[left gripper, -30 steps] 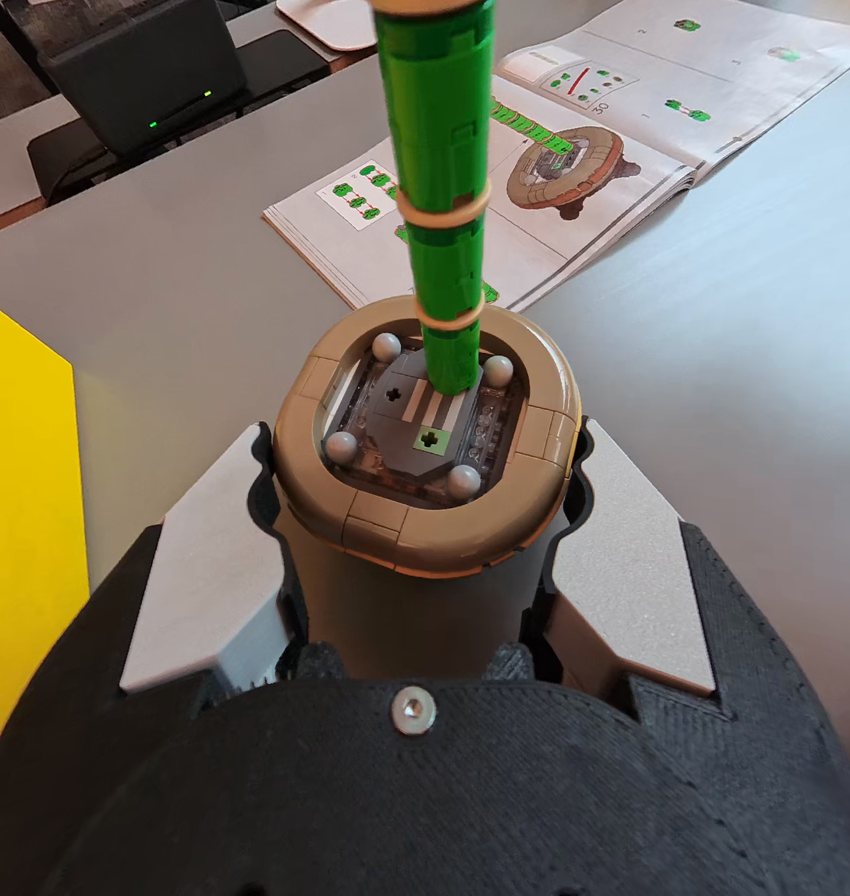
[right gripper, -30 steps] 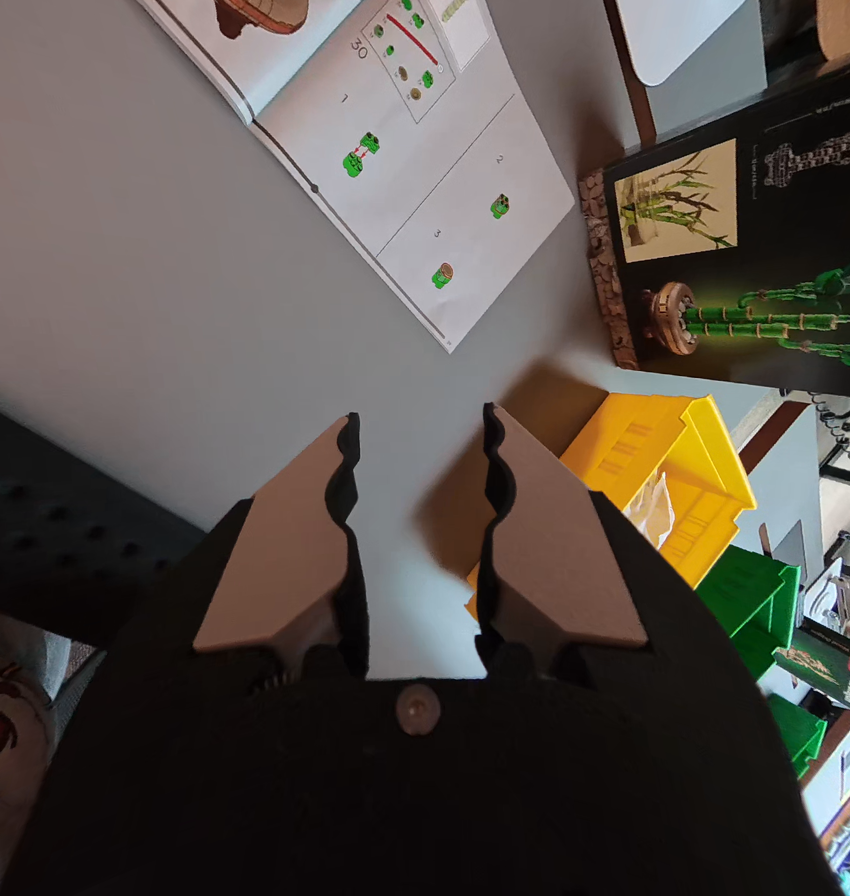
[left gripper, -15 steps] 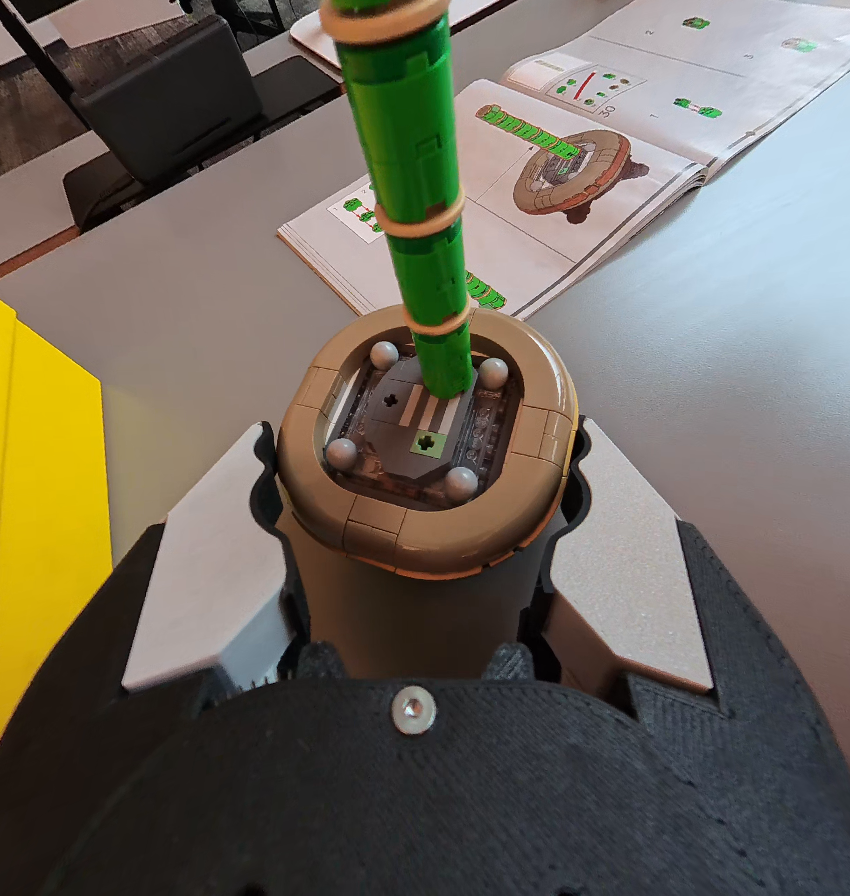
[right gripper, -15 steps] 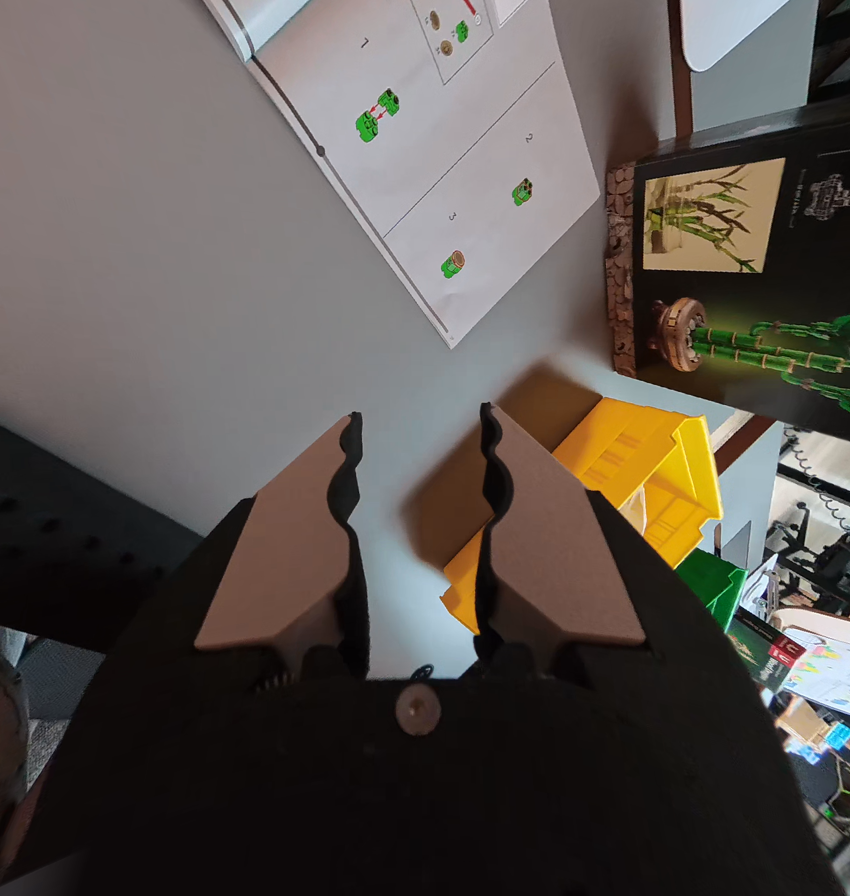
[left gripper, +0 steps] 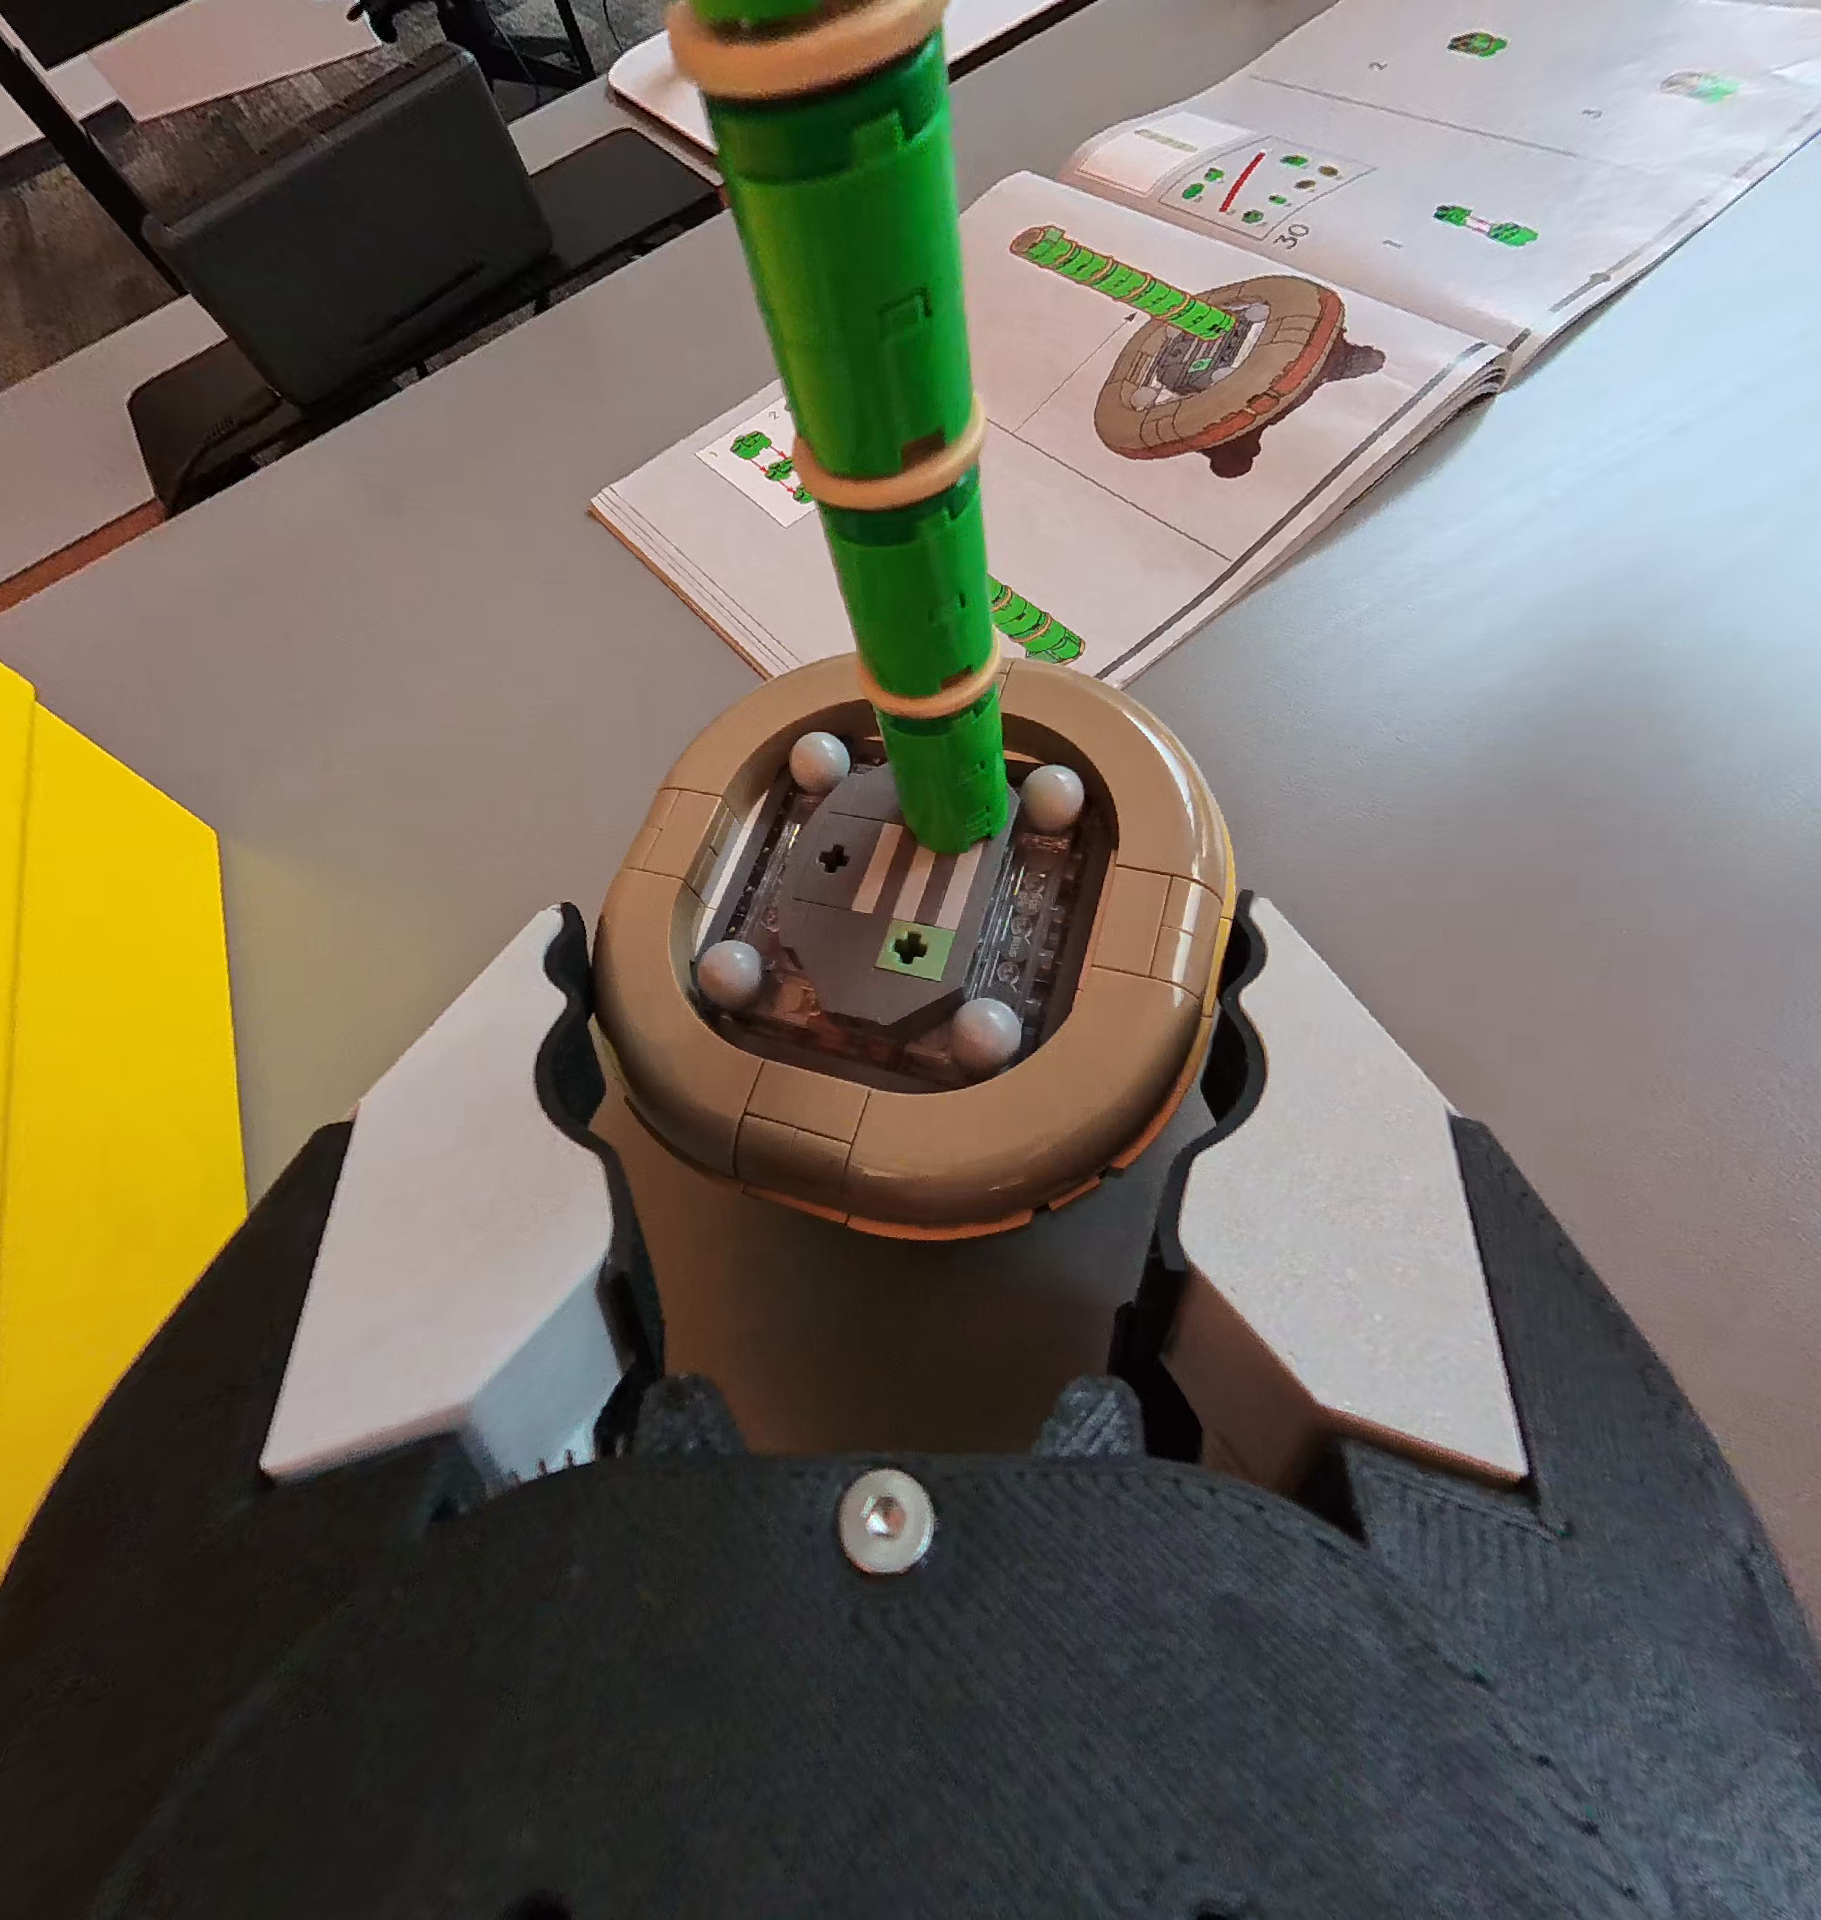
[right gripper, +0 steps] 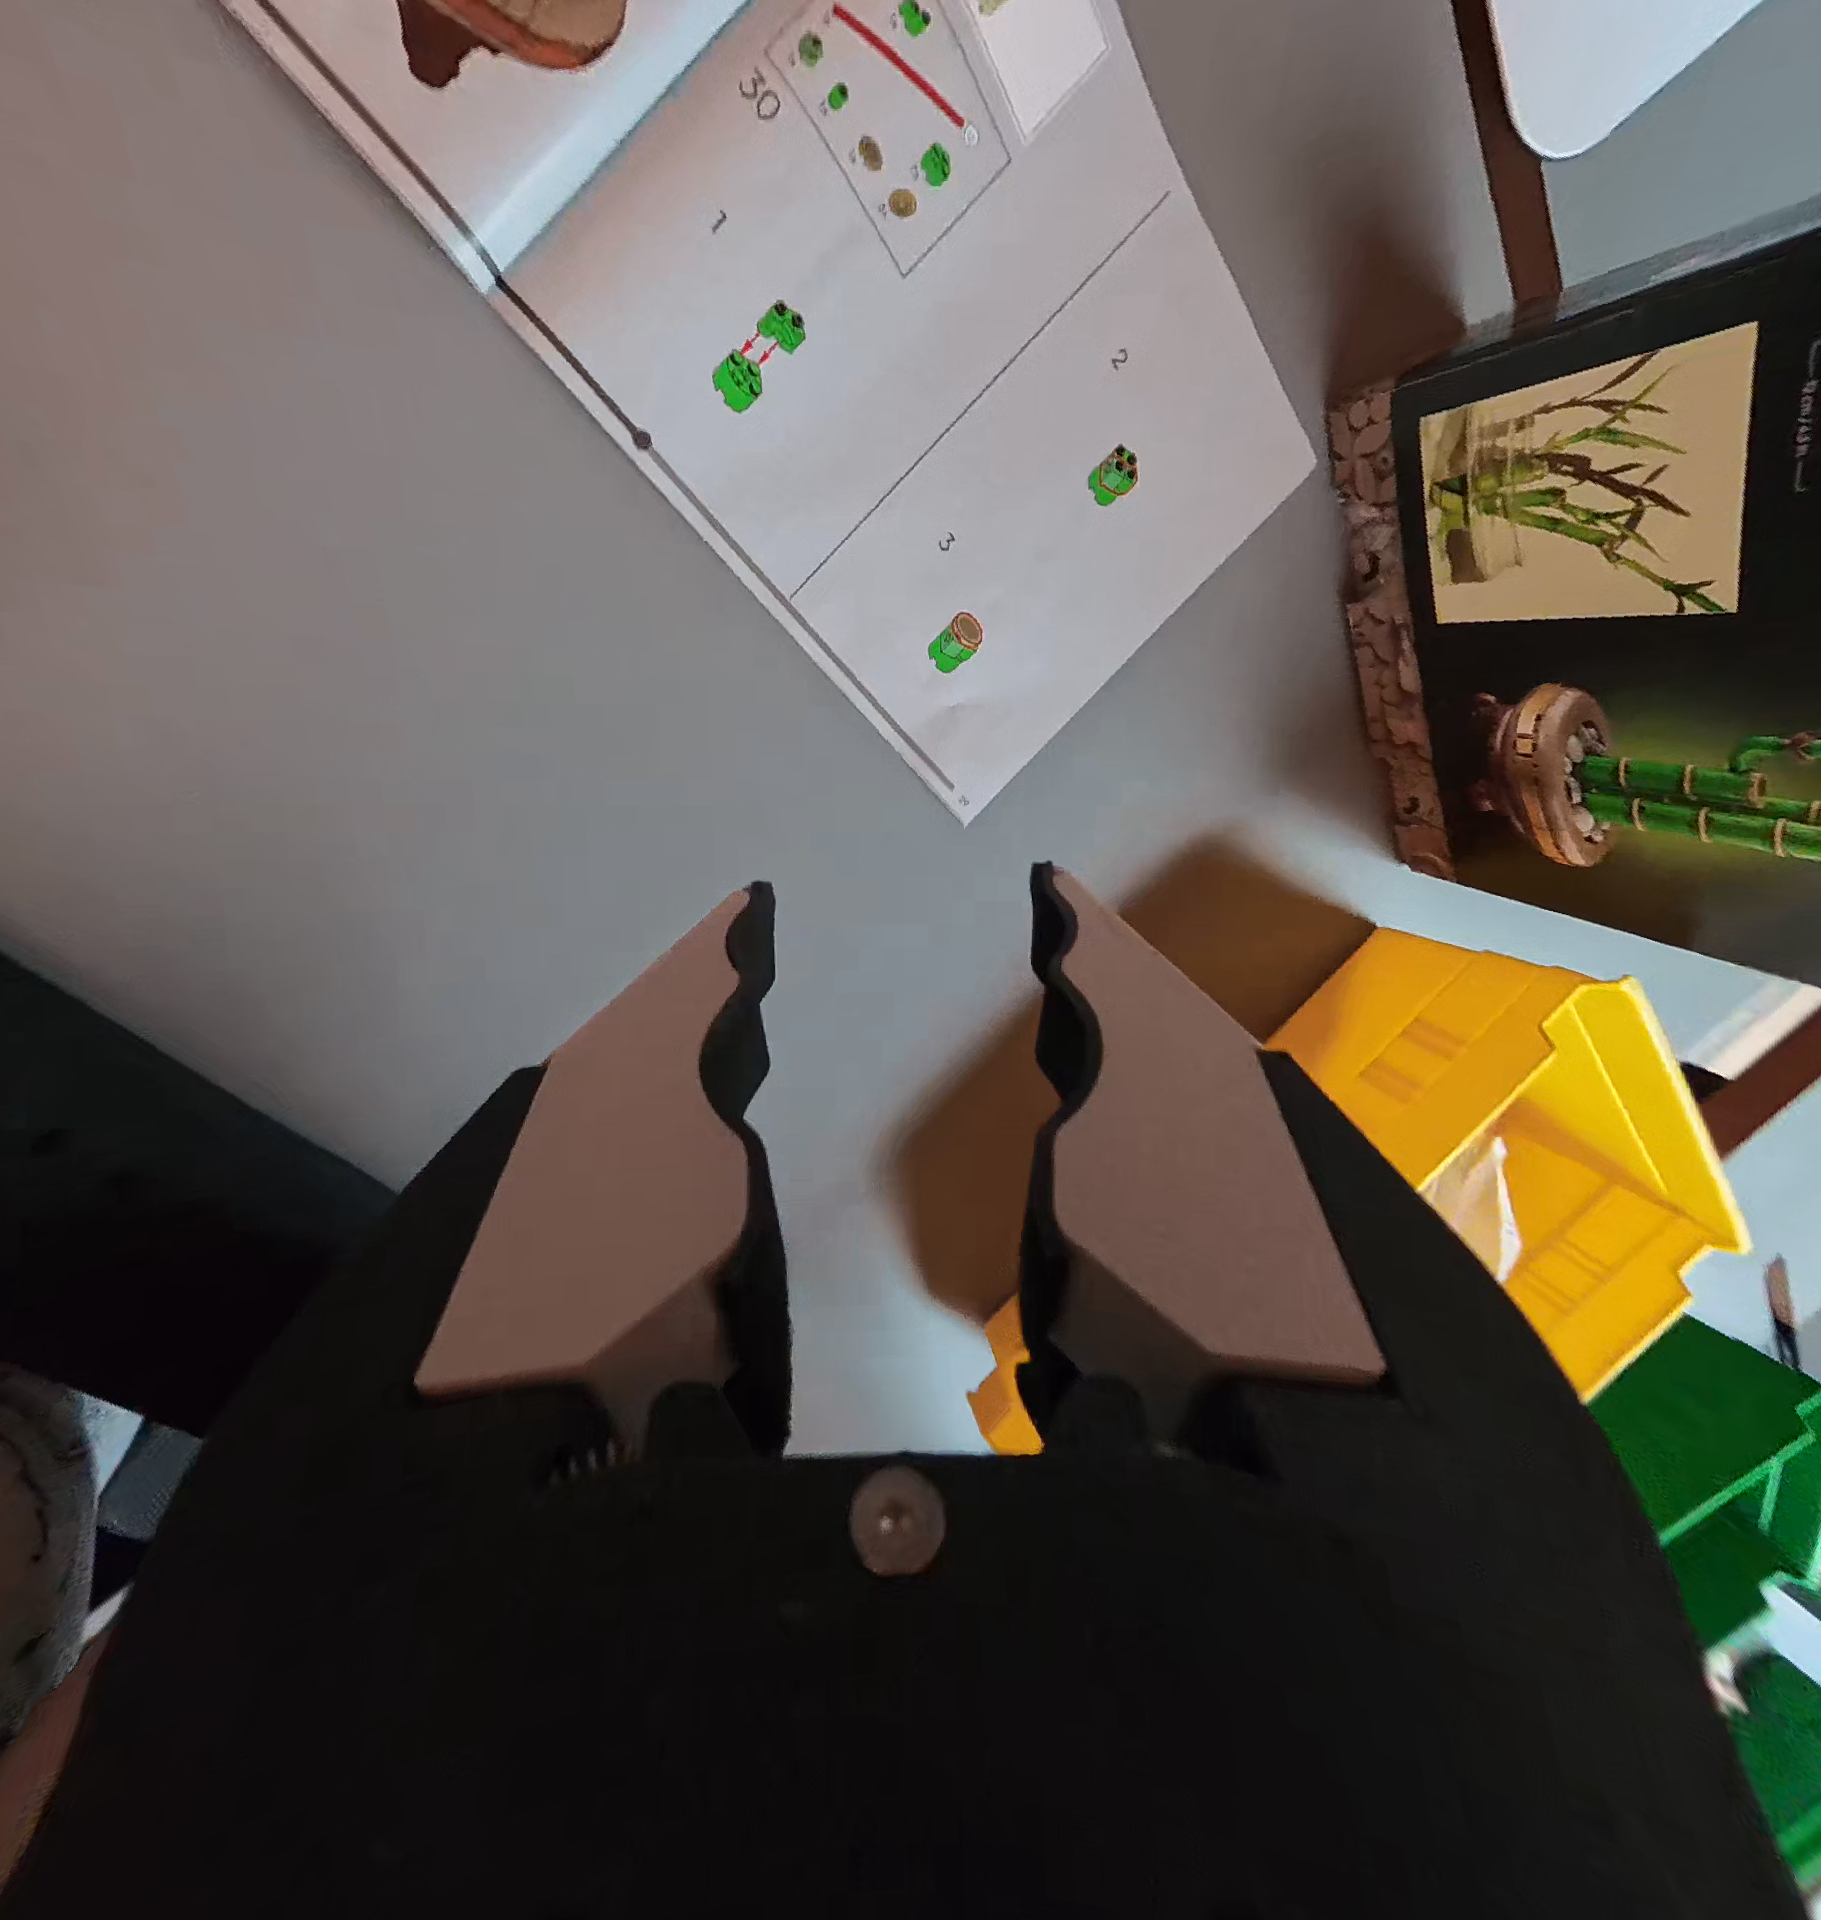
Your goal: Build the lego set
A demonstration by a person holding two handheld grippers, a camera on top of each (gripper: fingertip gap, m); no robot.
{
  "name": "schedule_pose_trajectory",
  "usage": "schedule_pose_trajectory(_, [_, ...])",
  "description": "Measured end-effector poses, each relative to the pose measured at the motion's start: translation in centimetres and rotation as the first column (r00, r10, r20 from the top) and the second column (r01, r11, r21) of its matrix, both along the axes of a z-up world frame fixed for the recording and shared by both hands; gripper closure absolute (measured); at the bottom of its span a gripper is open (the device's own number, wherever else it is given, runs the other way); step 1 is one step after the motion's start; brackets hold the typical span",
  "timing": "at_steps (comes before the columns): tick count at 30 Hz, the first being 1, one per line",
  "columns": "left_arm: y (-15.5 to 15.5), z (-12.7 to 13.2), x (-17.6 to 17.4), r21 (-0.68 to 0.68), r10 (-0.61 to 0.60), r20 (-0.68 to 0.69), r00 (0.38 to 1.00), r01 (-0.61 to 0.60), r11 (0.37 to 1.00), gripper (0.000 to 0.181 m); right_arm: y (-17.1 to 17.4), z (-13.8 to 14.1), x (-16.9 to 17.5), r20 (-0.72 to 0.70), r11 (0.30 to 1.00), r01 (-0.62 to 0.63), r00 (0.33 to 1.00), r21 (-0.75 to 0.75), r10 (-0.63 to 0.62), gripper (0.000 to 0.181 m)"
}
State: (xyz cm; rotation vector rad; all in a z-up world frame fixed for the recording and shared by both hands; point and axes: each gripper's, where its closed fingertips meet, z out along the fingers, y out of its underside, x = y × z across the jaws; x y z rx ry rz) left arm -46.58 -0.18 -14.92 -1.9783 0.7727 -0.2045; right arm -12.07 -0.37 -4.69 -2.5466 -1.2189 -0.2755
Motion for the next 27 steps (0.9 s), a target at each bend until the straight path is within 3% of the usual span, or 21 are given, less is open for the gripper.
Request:
schedule_pose_trajectory(1, [0.0, 0.2, 0.1, 0.005, -0.003, 0.012, 1.0, 0.003, 1.0, 0.062, 0.3, 0.3, 0.0, -0.038, 1.0, -0.005, 0.999, 0.005, 0.005, 0.131])
schedule_pose_trajectory(8, [-0.7, 4.3, 0.2, 0.152, -0.021, 0.142, 0.99, -0.001, 0.988, 0.063, 2.2, 3.9, -1.0, -0.283, 0.993, -0.003, 0.958, 0.118, 0.036, 0.129])
schedule_pose_trajectory(11, [-1.1, 6.1, 0.3, 0.229, -0.039, 0.184, 0.982, -0.004, 0.973, 0.063, 1.9, 6.9, -3.2, -0.464, 0.982, -0.06, 0.875, 0.177, 0.137, 0.127])
schedule_pose_trajectory(12, [-1.2, 6.8, 0.4, 0.259, -0.048, 0.198, 0.979, -0.005, 0.966, 0.063, 1.5, 8.5, -4.5, -0.532, 0.969, -0.108, 0.819, 0.222, 0.213, 0.13])
schedule_pose_trajectory(14, [-1.7, 8.3, 0.5, 0.32, -0.075, 0.253, 0.965, -0.011, 0.947, 0.066, -0.6, 13.0, -7.7, -0.678, 0.9, -0.246, 0.593, 0.36, 0.434, 0.15])
schedule_pose_trajectory(16, [-2.4, 9.8, 0.5, 0.368, -0.116, 0.332, 0.936, -0.015, 0.93, 0.068, -1.9, 17.7, -9.1, -0.725, 0.815, -0.234, 0.372, 0.531, 0.579, 0.148])
schedule_pose_trajectory(18, [-2.8, 10.8, 0.2, 0.383, -0.133, 0.384, 0.914, -0.027, 0.923, 0.07, -2.8, 20.2, -9.5, -0.703, 0.746, -0.191, 0.251, 0.638, 0.665, 0.132])
schedule_pose_trajectory(20, [-3.0, 11.3, -0.2, 0.398, -0.139, 0.401, 0.906, -0.036, 0.917, 0.073, -2.5, 20.6, -9.7, -0.672, 0.722, -0.163, 0.273, 0.673, 0.688, 0.135])
schedule_pose_trajectory(22, [-3.2, 11.6, -0.3, 0.42, -0.134, 0.378, 0.916, -0.041, 0.907, 0.079, -1.3, 20.7, -9.5, -0.642, 0.706, -0.105, 0.34, 0.7, 0.687, 0.166])
schedule_pose_trajectory(23, [-3.1, 11.6, -0.6, 0.429, -0.106, 0.354, 0.929, -0.06, 0.901, 0.085, -1.0, 21.0, -9.5, -0.628, 0.688, -0.076, 0.347, 0.721, 0.696, 0.171])
schedule_pose_trajectory(27, [-3.9, 12.5, -5.9, 0.451, 0.234, 0.248, 0.94, -0.325, 0.831, 0.105, 0.0, 22.6, -8.5, -0.562, 0.596, 0.045, 0.393, 0.802, 0.728, 0.172])
